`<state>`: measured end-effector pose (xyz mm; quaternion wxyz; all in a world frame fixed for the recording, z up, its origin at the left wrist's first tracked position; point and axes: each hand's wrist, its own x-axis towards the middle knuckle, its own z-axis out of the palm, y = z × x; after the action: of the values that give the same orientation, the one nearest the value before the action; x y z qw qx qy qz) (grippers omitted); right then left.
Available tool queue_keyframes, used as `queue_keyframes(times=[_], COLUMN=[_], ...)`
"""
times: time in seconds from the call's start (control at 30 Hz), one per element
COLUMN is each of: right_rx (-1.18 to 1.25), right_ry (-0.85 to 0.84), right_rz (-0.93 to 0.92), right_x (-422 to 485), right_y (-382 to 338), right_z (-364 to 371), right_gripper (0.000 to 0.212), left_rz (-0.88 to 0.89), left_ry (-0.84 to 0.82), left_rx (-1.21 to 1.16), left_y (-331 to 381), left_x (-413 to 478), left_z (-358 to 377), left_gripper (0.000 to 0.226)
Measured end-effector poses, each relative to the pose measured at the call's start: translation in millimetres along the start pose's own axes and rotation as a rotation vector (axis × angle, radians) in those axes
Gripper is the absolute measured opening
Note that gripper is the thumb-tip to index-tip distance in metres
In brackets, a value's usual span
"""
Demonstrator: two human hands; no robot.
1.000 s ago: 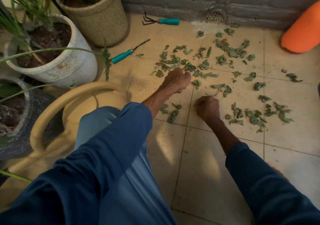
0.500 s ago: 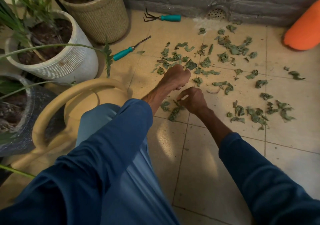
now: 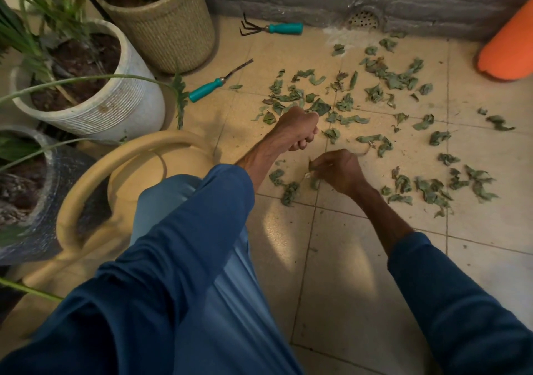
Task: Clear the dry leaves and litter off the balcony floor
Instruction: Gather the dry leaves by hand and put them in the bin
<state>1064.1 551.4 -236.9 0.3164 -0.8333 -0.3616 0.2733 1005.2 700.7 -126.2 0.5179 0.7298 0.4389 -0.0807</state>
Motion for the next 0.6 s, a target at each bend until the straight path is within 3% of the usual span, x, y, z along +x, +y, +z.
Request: queue_keyframes(times=[0.2,0.4,0.6], right_rx=[-0.109,-0.261,0.174], right_ry=[-0.199,-0.082,0.071], right_rz=[-0.227,-0.213,0.003], right_x=[-14.0,-34.4,-30.0], right_y=[-22.9,-23.5,-22.7], right_z=[47.1,77.3,4.4], right_gripper=[0.015,0.008,0.013], left_rz=[-0.059,-0.086,-0.131], left_ry=[-0.055,-0.077,-0.060], left_rx=[-0.078,-0.167,-0.324], left_y=[0.2,1.3,3.4], left_x=[1.3,1.7,2.7], left_z=[-2.2,-5.2,-6.5], left_gripper=[0.034,0.033,0.034])
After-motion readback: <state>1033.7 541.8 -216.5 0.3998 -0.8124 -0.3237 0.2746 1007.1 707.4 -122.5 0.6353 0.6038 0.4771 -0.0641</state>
